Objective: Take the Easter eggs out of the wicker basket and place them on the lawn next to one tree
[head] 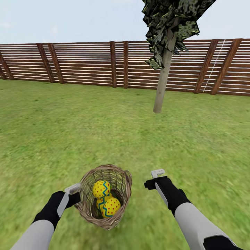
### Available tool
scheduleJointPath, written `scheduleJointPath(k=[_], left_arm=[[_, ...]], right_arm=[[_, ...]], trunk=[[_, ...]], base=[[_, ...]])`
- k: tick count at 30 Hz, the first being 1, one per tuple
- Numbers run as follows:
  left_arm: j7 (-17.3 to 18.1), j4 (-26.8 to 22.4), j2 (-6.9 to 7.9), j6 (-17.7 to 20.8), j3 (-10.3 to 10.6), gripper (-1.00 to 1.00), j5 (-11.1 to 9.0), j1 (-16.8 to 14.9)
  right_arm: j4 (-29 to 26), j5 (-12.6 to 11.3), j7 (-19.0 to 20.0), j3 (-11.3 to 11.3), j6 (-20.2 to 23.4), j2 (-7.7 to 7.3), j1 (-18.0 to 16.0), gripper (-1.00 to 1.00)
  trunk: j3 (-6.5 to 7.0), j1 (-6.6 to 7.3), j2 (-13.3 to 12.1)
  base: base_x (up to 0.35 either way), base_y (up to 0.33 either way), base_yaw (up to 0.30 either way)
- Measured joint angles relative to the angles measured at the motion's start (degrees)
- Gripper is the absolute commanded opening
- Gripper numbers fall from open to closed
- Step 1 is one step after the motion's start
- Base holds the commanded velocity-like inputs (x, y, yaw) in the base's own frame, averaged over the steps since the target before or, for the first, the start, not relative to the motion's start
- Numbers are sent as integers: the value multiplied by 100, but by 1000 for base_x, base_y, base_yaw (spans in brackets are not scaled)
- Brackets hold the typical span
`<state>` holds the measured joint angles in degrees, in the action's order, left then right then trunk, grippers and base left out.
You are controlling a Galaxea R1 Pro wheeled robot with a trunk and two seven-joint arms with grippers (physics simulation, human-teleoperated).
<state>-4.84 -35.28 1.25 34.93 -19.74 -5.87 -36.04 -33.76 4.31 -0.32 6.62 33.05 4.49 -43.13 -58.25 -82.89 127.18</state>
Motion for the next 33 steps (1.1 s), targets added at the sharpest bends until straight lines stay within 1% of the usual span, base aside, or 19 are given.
scheduleJointPath(k=[4, 5, 13, 16, 20, 23, 25, 28, 33], left_arm=[[9, -10, 7, -5, -2, -100, 21, -1], [21, 4, 7, -9, 4, -100, -7, -1], [20, 39, -5, 2, 25, -100, 50, 2], [23, 39, -4, 1, 27, -100, 18, 2], [13, 49, -8, 6, 28, -100, 107, 3], [20, 48, -8, 5, 27, -100, 92, 3], [17, 53, -9, 6, 29, -100, 133, 2], [21, 57, -10, 2, 27, -100, 90, 1], [20, 52, -9, 3, 33, -100, 100, 1]], right_arm=[[4, 0, 0, 0, 0, 0, 0, 100], [7, 0, 0, 0, 0, 0, 0, 100], [0, 0, 0, 0, 0, 0, 0, 100], [0, 0, 0, 0, 0, 0, 0, 100], [0, 3, 0, 3, -1, 0, 0, 100], [0, 0, 0, 3, -2, 8, 0, 100], [-2, 0, -6, 0, -3, 0, 1, 100], [-3, 0, -8, -1, -6, -1, 1, 100], [-1, 0, -7, -9, -7, -1, 1, 100]], trunk=[[0, 0, 0], [18, 22, -39], [161, 197, -360], [215, 262, -480], [286, 350, -641], [340, 416, -761], [379, 460, -841], [443, 526, -962], [552, 636, -1162]], base=[[0, 0, 0], [0, 0, 0], [0, 0, 0], [0, 0, 0], [0, 0, 0], [0, 0, -26], [0, 0, -214], [0, 0, -264], [0, 0, -275]])
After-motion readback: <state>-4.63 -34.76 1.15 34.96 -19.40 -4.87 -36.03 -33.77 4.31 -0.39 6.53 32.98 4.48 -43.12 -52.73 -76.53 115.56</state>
